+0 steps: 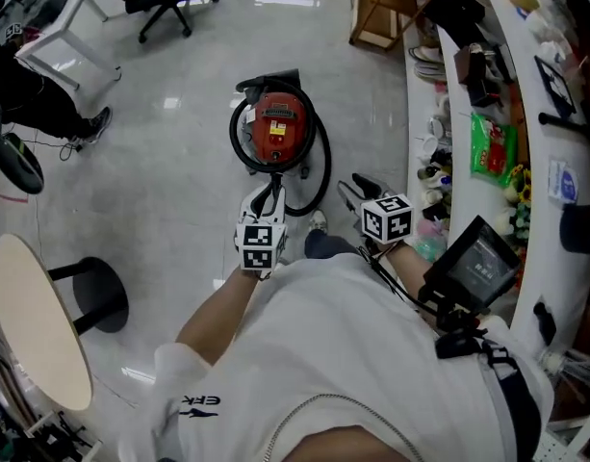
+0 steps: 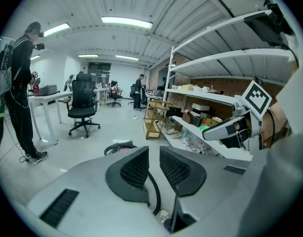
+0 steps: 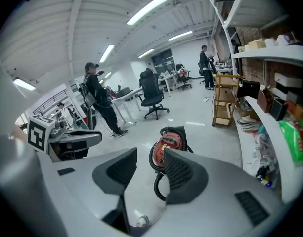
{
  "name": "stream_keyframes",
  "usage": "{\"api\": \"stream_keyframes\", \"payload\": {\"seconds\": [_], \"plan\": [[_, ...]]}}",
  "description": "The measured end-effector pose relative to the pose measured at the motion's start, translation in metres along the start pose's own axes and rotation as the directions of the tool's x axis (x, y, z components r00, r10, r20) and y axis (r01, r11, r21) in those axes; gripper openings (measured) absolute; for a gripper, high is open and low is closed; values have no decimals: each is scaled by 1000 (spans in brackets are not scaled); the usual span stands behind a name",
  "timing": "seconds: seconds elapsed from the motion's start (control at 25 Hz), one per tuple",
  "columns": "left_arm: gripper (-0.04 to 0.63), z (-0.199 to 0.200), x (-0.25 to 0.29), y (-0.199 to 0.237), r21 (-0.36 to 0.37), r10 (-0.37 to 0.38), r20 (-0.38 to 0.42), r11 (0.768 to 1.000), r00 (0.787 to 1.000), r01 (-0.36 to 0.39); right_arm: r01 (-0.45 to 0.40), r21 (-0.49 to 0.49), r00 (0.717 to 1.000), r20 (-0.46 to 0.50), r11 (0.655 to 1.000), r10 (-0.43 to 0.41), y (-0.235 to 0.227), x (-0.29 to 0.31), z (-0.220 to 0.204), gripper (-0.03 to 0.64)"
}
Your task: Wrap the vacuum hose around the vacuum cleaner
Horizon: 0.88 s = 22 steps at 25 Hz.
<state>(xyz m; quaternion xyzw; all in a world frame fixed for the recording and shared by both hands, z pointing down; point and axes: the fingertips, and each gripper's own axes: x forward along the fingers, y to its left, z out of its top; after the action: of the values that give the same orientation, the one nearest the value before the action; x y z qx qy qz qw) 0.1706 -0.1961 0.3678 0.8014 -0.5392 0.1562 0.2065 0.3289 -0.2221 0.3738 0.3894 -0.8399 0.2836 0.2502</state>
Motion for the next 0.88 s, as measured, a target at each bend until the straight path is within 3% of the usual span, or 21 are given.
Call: {"api": "stream_keyframes", "payload": {"seconds": [0.12,0.4,0.88], "plan": [[6,-7,-31,-4,3,0,26,1000,1000,0,-16,-62,1000,5,998,16,42,-17,-17,146],[3,-25,-91,-21,-9,-39,61,999,997,40,4,-110,998,67,994,3,110,-60,-51,8],[3,-28,-120,-63,6,-80,91,997,993,80,15,-120,992,124,993,0,129,-104,-60,3]]}}
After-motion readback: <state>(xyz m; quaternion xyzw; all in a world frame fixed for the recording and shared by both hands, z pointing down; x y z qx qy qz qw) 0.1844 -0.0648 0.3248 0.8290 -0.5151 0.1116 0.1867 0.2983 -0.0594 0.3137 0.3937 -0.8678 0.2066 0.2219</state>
